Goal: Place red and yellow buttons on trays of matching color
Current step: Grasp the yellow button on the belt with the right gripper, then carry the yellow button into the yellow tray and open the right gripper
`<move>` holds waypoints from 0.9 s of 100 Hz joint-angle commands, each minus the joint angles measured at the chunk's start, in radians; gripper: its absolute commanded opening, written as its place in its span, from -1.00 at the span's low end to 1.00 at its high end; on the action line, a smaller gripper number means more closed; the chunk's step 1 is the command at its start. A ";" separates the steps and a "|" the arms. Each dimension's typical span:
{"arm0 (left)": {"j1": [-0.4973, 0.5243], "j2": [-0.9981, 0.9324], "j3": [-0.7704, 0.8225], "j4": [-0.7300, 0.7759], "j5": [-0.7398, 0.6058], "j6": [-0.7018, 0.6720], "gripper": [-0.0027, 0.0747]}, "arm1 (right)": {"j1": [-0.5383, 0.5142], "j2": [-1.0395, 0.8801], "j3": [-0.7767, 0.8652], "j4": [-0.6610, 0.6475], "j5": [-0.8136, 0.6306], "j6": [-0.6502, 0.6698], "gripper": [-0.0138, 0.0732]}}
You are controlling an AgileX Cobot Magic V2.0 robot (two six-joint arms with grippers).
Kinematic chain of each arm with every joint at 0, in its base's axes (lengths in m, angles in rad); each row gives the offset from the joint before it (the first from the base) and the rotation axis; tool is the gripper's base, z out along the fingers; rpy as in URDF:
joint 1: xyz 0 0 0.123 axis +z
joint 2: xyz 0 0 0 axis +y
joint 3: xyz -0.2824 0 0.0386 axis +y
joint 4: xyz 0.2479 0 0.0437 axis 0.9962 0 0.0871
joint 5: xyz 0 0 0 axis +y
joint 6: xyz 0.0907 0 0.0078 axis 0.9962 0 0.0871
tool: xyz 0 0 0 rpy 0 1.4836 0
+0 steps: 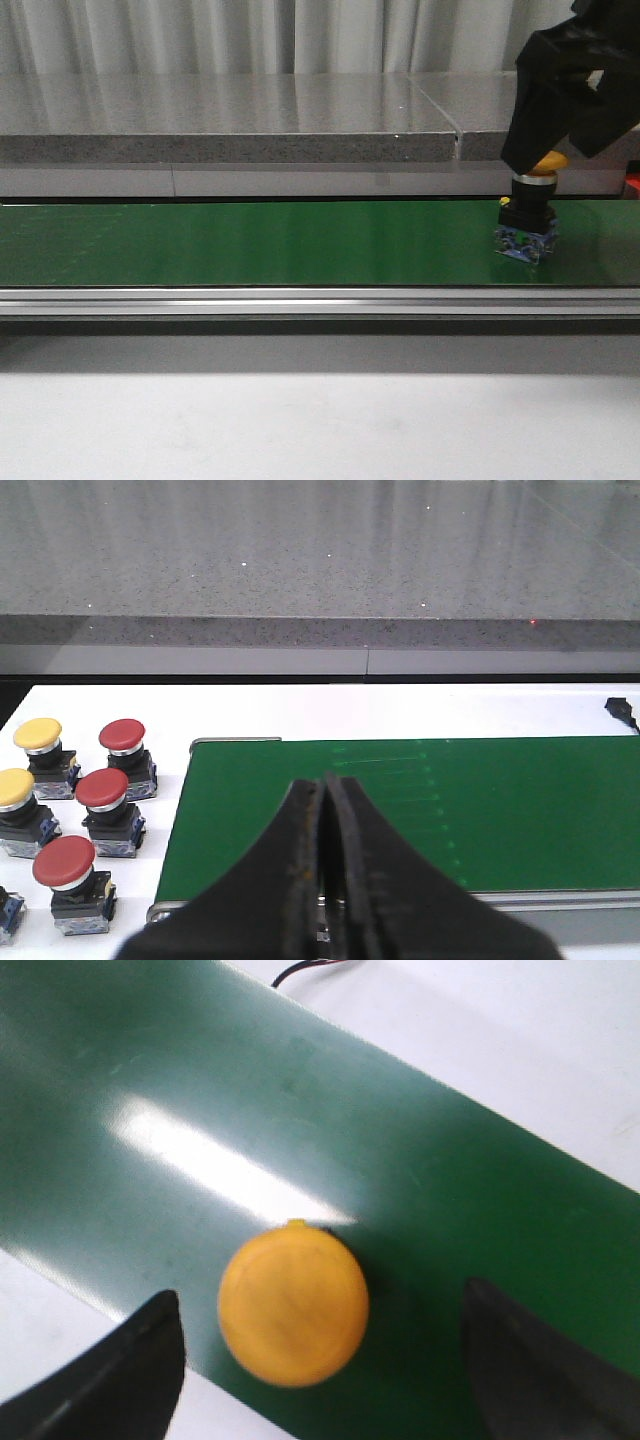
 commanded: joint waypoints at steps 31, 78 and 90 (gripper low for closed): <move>-0.009 0.006 -0.027 -0.011 -0.078 -0.009 -0.98 | 0.000 0.045 -0.051 0.012 0.001 0.023 -0.07; -0.009 0.006 -0.027 -0.011 -0.078 -0.009 -0.98 | -0.272 -0.050 -0.189 -0.015 0.171 0.105 -0.24; -0.009 0.006 -0.027 -0.011 -0.078 -0.009 -0.98 | -0.424 -0.058 -0.189 -0.015 0.197 0.123 -0.24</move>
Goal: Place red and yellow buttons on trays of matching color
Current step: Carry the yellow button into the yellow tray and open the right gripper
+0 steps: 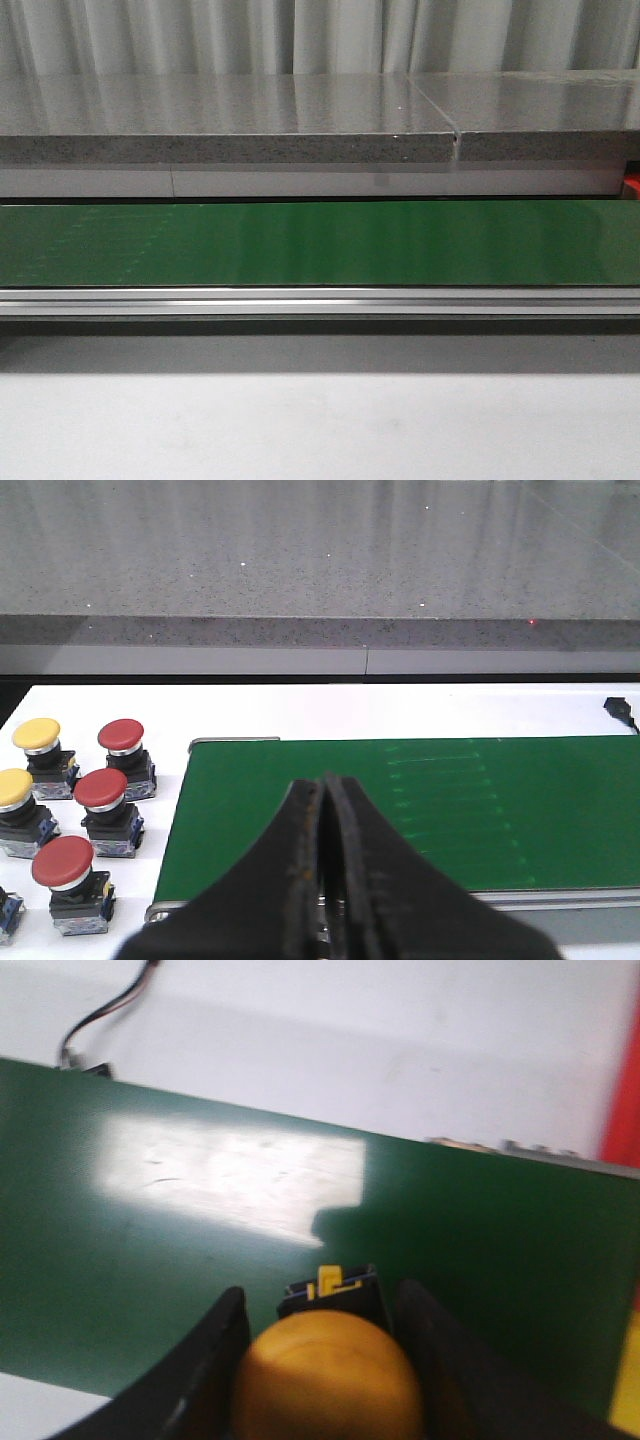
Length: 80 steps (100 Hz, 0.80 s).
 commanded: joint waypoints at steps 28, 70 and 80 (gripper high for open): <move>-0.009 0.006 -0.027 -0.011 -0.078 -0.009 -0.98 | -0.392 -0.043 0.005 0.001 -0.058 0.032 -0.24; -0.009 0.006 -0.027 -0.011 -0.078 -0.009 -0.98 | -0.486 0.041 0.209 0.026 -0.302 0.058 -0.24; -0.009 0.006 -0.027 -0.011 -0.078 -0.009 -0.98 | -0.486 0.078 0.222 0.026 -0.320 0.058 -0.24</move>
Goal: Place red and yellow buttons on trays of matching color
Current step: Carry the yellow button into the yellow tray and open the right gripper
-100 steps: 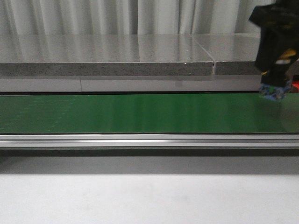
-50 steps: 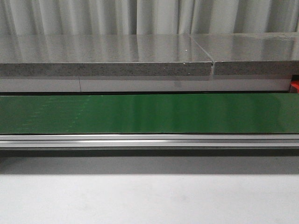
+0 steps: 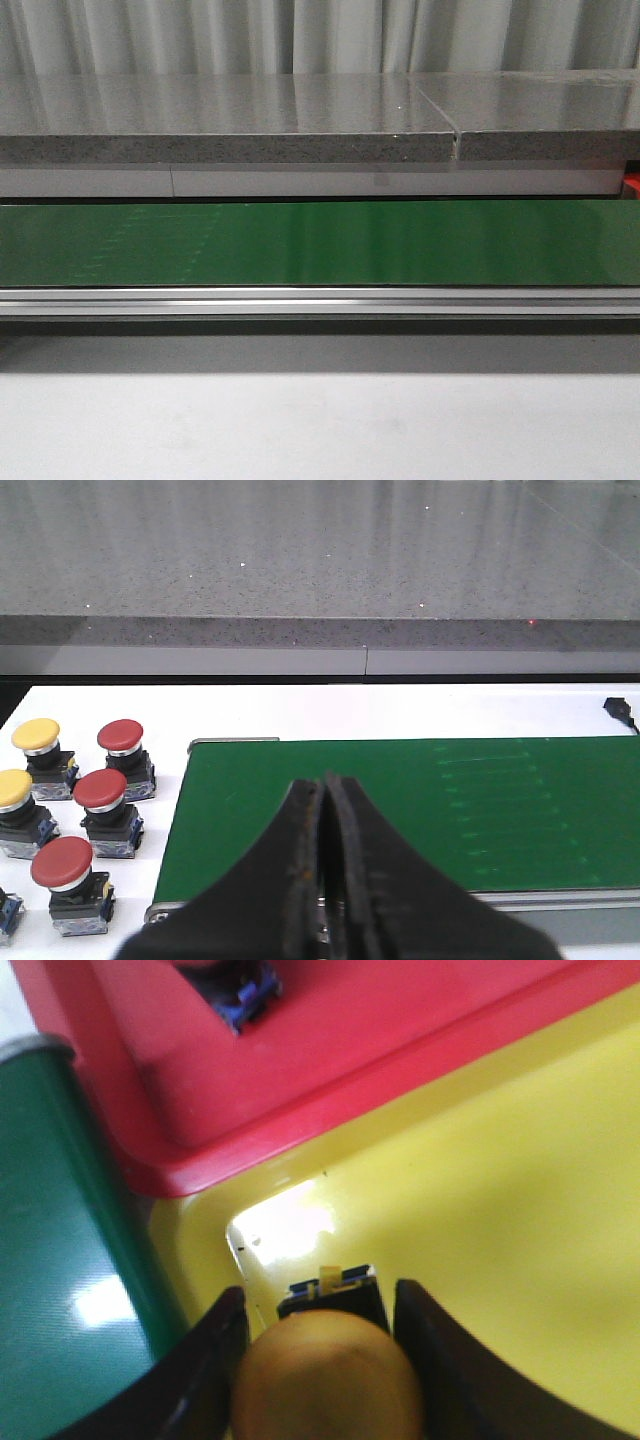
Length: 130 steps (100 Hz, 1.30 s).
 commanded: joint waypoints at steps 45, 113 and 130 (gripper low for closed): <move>-0.009 0.006 -0.027 -0.011 -0.078 -0.009 -0.98 | -0.007 0.080 -0.014 0.014 -0.089 -0.001 -0.23; -0.009 0.006 -0.027 -0.011 -0.078 -0.009 -0.98 | 0.021 -0.064 -0.020 0.041 -0.151 -0.023 0.80; -0.009 0.006 -0.027 -0.011 -0.078 -0.009 -0.98 | 0.141 -0.194 -0.020 0.041 -0.193 -0.082 0.80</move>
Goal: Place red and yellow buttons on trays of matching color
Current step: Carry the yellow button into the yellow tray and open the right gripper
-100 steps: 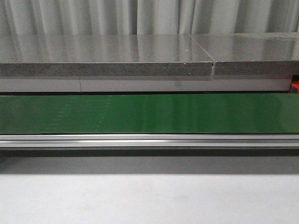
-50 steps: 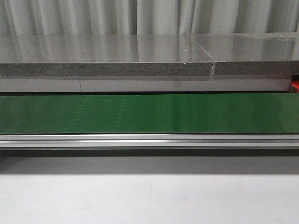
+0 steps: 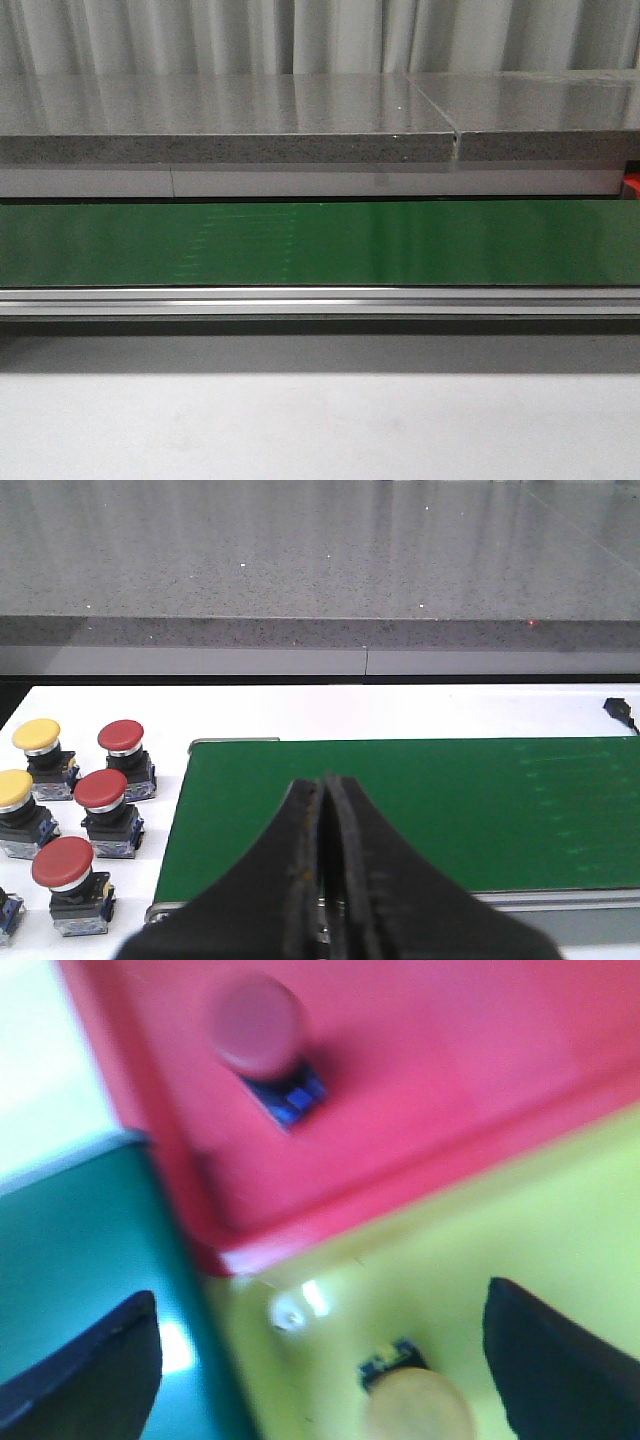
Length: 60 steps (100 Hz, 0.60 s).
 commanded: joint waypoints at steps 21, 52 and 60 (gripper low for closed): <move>-0.009 0.006 -0.027 -0.011 -0.078 -0.009 -0.98 | 0.254 -0.236 -0.027 0.018 -0.062 -0.104 0.80; -0.009 0.006 -0.027 -0.011 -0.078 -0.009 -0.98 | 0.439 -0.395 0.059 0.017 -0.069 -0.154 0.80; -0.009 0.006 -0.027 -0.011 -0.078 -0.009 -0.98 | 0.454 -0.446 0.112 0.017 -0.080 -0.154 0.80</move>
